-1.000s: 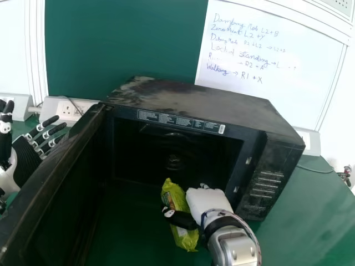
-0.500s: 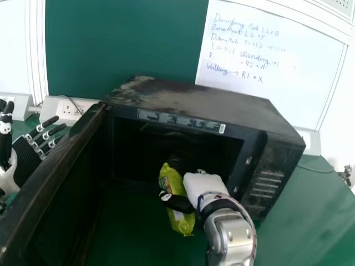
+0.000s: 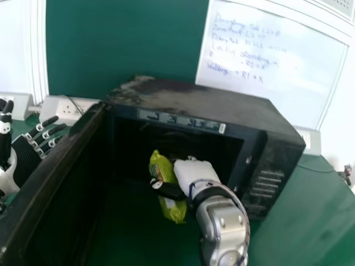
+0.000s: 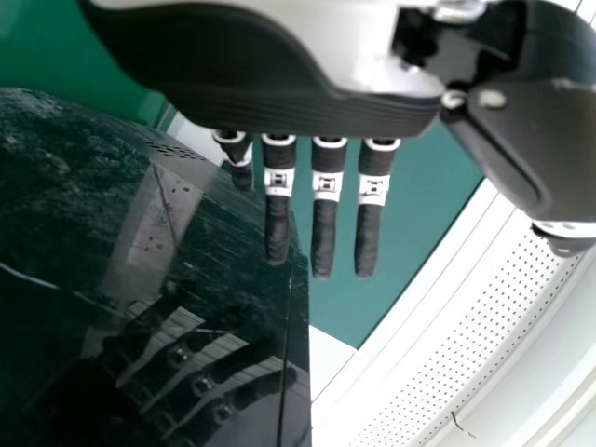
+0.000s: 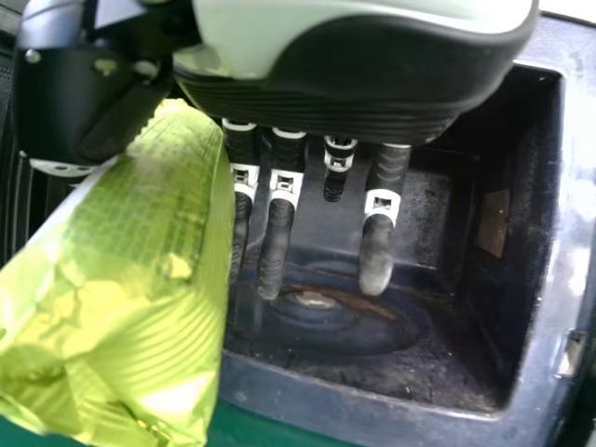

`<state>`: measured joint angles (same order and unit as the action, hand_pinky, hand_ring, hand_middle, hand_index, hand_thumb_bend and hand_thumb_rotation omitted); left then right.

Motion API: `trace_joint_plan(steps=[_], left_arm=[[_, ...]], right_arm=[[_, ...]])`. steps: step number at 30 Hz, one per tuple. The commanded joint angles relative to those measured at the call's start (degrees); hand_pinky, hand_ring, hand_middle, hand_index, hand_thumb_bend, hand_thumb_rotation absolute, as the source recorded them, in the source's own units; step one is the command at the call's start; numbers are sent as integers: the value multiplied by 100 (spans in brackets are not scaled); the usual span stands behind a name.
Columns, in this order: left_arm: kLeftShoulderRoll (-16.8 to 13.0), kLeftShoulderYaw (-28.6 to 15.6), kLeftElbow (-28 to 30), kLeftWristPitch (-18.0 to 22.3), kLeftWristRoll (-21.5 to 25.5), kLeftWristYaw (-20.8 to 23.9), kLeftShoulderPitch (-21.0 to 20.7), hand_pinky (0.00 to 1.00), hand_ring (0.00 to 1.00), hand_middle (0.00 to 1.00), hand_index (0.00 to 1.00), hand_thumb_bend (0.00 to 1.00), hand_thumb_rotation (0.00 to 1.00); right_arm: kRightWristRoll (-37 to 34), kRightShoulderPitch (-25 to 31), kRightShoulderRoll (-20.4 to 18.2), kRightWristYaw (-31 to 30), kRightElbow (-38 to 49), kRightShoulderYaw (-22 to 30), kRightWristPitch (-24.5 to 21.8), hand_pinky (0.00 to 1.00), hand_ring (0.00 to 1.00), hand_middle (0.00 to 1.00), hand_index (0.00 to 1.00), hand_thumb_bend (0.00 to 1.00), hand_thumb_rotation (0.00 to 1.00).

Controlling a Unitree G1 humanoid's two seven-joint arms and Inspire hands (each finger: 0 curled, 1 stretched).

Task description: Put biscuit inside oven

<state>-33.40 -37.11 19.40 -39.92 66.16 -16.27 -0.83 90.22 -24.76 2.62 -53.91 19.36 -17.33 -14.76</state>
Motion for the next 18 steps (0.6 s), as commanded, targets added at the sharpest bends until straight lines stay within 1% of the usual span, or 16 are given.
trace_joint_plan(steps=[1,3,4,5,6,8,10,11,12,13,14,15,16,17,18], left_arm=[[62,53,11,55,-17,-15,8,67,73,71,68,33,16],[58,68,49,94,-89,-27,32,73,76,73,72,39,17],[48,74,56,98,-102,-51,41,73,76,73,71,39,18],[58,73,93,87,-86,-4,49,74,77,74,72,35,19],[61,70,104,76,-67,15,53,75,77,74,72,38,19],[80,72,120,76,-42,38,56,76,78,75,72,39,19],[78,74,156,74,-47,65,73,75,77,74,72,46,19],[80,73,174,65,-33,86,77,77,78,75,72,43,18],[80,68,174,59,-8,73,80,76,77,74,71,43,17],[81,69,187,61,-13,86,86,79,79,75,73,39,17],[100,58,226,34,26,192,90,79,78,74,72,39,17],[108,56,237,40,38,195,97,78,77,74,72,43,16],[107,63,232,74,8,155,103,79,78,74,72,39,16],[105,61,226,75,-1,159,118,80,78,75,73,39,17],[112,59,225,70,11,175,115,79,78,75,73,41,17]], right_arm=[[-73,-282,-27,209,-116,2,-99,18,39,52,49,52,0],[-110,-425,-27,232,-257,1,-159,20,40,51,49,52,0],[-116,-501,-27,227,-330,-3,-195,20,40,51,49,52,0],[-130,-594,-16,237,-418,-9,-219,20,40,51,49,52,0],[-130,-672,-19,254,-495,-18,-254,20,40,51,49,52,0],[-183,-809,-4,282,-630,-29,-300,19,40,51,49,52,0],[-255,-890,23,364,-721,-45,-311,21,39,51,49,52,0],[-278,-931,53,390,-764,-67,-308,22,39,52,49,52,0],[-289,-974,77,415,-811,-92,-312,23,39,52,49,52,0],[-306,-1026,101,404,-862,-116,-316,22,37,50,53,51,0],[-352,-1047,104,485,-904,-124,-329,23,36,49,54,51,0],[-374,-1076,117,544,-948,-144,-336,21,35,47,55,51,0],[-402,-1104,114,578,-985,-157,-357,22,35,47,56,51,0],[-406,-1128,124,640,-1026,-184,-356,22,35,47,56,51,0],[-425,-1155,115,673,-1059,-200,-371,21,38,47,53,51,0]])
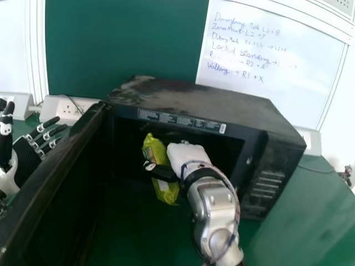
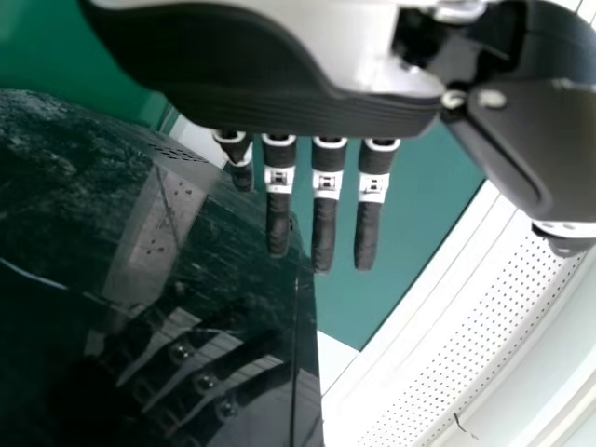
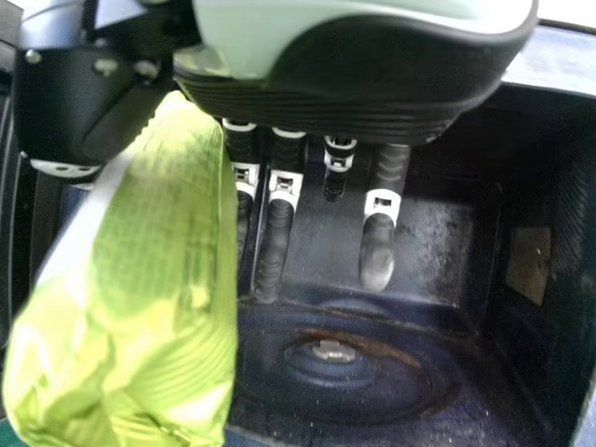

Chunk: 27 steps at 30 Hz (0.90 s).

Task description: Put biscuit inside oven

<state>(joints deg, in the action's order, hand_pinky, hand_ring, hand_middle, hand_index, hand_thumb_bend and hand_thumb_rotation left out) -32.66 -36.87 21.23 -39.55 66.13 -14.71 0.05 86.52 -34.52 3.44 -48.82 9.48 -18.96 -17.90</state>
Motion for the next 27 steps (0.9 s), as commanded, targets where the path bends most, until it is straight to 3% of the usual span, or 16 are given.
trace_joint_plan(steps=[1,6,9,14,18,27], left_arm=[[34,36,32,32,19,-6,26,80,78,75,73,43,16],[49,50,71,59,0,-24,31,85,83,79,76,50,19],[59,44,60,54,40,-74,44,92,86,82,80,43,19],[74,50,90,61,41,-35,48,99,91,86,85,44,19],[99,41,118,59,84,-10,64,100,93,87,86,47,20],[120,24,236,60,122,87,109,100,93,88,89,42,20]], right_arm=[[-129,-193,39,254,-91,-47,-36,20,39,49,51,51,0],[-356,-302,-42,519,-264,-85,-175,17,39,51,49,52,0],[-495,-410,-97,629,-415,-95,-276,19,39,52,49,52,0],[-790,-623,-110,951,-789,-131,-388,19,39,51,49,52,0],[-1023,-800,-54,1251,-1129,-214,-383,21,36,47,55,51,0],[-1607,-918,136,1854,-1731,-297,-366,28,38,48,55,51,0]])
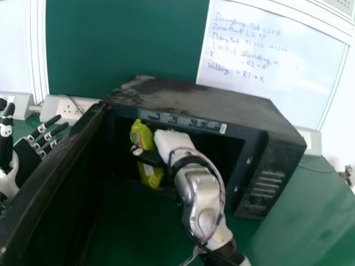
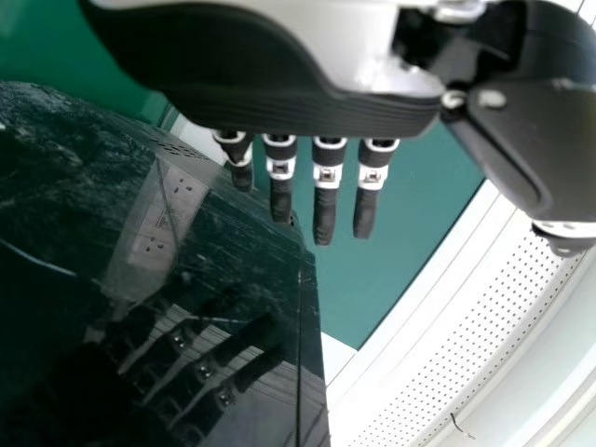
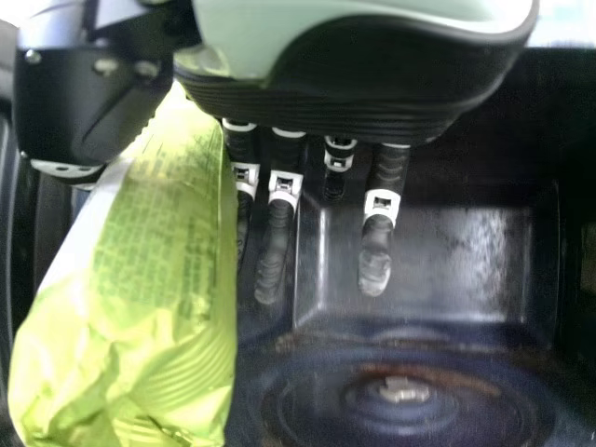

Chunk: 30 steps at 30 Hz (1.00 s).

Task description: Put biscuit inside oven

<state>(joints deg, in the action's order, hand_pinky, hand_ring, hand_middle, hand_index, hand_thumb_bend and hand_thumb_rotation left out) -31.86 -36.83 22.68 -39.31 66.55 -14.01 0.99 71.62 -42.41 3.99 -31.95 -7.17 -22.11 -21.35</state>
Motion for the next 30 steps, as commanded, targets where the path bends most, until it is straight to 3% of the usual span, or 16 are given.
trace_joint_plan(steps=[1,7,9,14,16,24,26,30], left_arm=[[39,17,93,38,84,14,19,100,93,89,89,42,21],[29,-7,102,0,193,168,23,100,97,91,91,38,21],[14,-8,110,-3,252,194,29,100,97,91,90,40,20],[-64,-5,83,61,156,103,59,100,99,93,94,36,21],[-77,-7,72,54,174,80,57,100,100,94,94,35,21],[-108,-23,38,41,180,41,67,100,100,97,97,32,20],[-105,-19,56,55,167,30,74,100,100,96,96,29,20],[-106,-43,70,-5,272,126,85,100,100,97,97,33,20]], right_arm=[[-171,-119,118,159,-103,6,-41,26,37,47,55,51,0],[-238,-195,333,-244,-323,-139,-379,23,40,52,49,52,0],[-288,-196,415,-320,-336,-151,-444,26,39,49,55,51,0],[-419,-178,582,-347,-371,-145,-634,24,41,51,49,52,0],[-467,-176,633,-368,-377,-141,-723,27,39,49,54,51,0],[-744,-162,840,-99,-515,-123,-813,33,40,48,57,51,0],[-781,-202,872,0,-643,-143,-810,29,41,51,51,51,0],[-898,-296,941,205,-906,-164,-713,30,42,52,50,51,0]])
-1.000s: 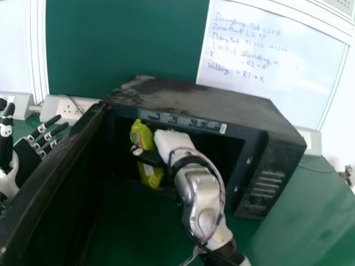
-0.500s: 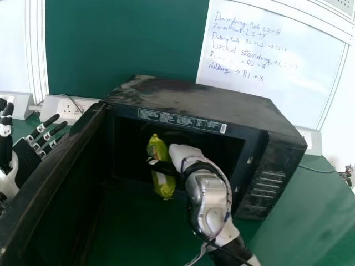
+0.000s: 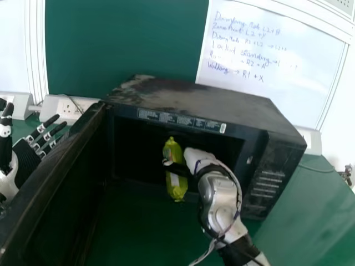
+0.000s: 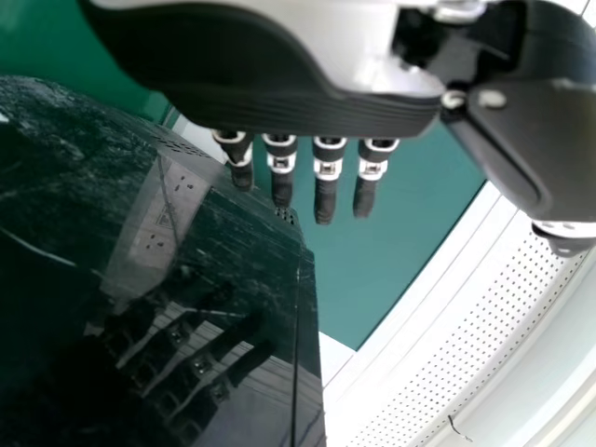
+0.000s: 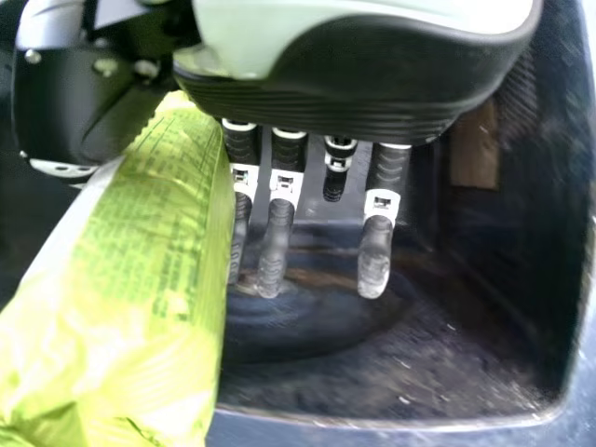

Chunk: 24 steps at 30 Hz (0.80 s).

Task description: Put biscuit inside oven

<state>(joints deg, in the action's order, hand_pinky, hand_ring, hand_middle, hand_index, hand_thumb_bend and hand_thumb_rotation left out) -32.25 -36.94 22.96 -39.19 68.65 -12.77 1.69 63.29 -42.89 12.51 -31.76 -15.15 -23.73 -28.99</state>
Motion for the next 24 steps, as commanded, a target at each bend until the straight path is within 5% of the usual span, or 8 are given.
trace_joint_plan(steps=[1,15,24], left_arm=[[-74,-30,28,-7,56,-40,18,100,100,98,98,32,20],[-22,-31,144,30,58,61,58,100,100,100,100,26,19],[-6,-53,185,-3,183,167,83,100,100,100,100,35,19]], right_arm=[[-109,-277,104,241,-178,-4,85,29,42,52,50,52,0],[-684,-635,-14,1269,-1123,-74,264,29,41,51,52,51,0],[-996,-802,-86,1759,-1717,-161,333,30,41,51,52,51,0]])
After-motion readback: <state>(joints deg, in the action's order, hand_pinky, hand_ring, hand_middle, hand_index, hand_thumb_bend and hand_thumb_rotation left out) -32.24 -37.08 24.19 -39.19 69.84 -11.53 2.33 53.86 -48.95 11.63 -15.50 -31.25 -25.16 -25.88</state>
